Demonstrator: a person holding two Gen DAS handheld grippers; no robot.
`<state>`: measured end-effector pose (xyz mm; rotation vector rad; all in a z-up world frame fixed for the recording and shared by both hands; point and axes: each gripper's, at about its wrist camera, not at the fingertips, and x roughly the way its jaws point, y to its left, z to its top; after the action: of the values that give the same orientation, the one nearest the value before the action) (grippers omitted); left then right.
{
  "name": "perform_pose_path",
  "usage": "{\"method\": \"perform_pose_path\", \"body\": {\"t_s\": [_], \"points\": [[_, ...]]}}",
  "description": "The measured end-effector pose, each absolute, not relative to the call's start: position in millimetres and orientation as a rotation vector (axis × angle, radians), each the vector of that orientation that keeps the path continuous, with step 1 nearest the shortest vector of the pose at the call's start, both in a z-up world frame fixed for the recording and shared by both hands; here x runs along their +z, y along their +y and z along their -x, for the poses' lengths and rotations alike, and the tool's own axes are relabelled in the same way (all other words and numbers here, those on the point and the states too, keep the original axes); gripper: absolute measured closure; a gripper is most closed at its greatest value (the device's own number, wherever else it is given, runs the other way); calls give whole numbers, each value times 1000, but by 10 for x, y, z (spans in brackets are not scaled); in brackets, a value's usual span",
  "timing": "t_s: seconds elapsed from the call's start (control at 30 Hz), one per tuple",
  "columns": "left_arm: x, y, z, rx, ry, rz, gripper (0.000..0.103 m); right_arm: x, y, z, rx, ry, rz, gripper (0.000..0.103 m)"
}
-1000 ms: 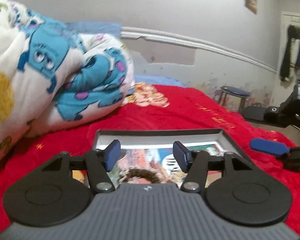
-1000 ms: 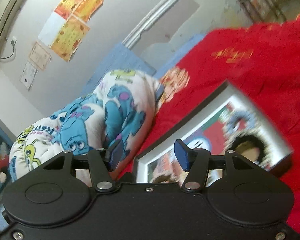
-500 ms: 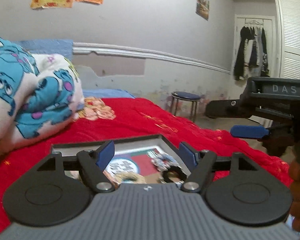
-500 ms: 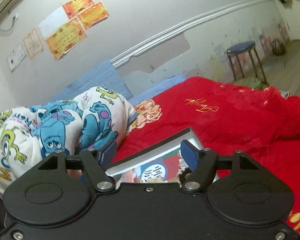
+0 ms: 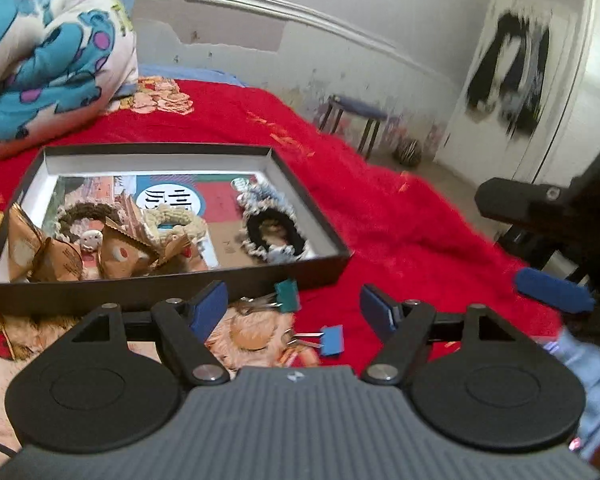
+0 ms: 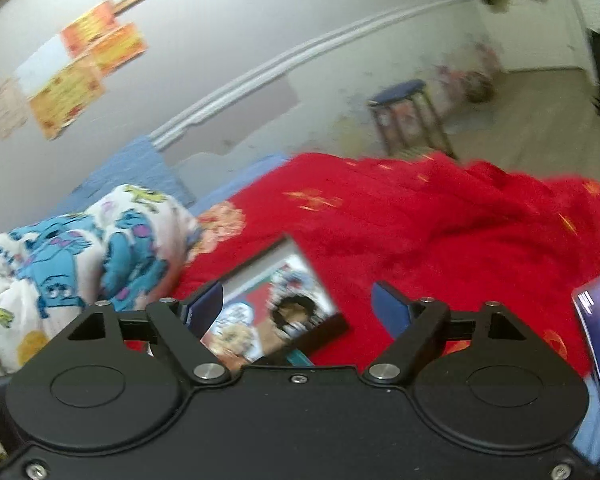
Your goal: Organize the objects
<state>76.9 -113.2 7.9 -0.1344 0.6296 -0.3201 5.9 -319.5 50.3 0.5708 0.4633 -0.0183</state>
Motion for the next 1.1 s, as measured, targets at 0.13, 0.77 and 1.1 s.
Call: {"method": "perform_pose_path", "body": {"t_s": [0.13,0.77,1.1], "points": [[-98,-1148,-860,-263,646,144,20,409,-3223,-178,-41,480,-566,21],[-507,-1521,-1121,-202,646,22,20,36,-3301,-404,-109,639,-655,20],[-530,-1498,-1058,-121,622,-13,50,-4,-3299,-428,-127,669,-660,20]]}}
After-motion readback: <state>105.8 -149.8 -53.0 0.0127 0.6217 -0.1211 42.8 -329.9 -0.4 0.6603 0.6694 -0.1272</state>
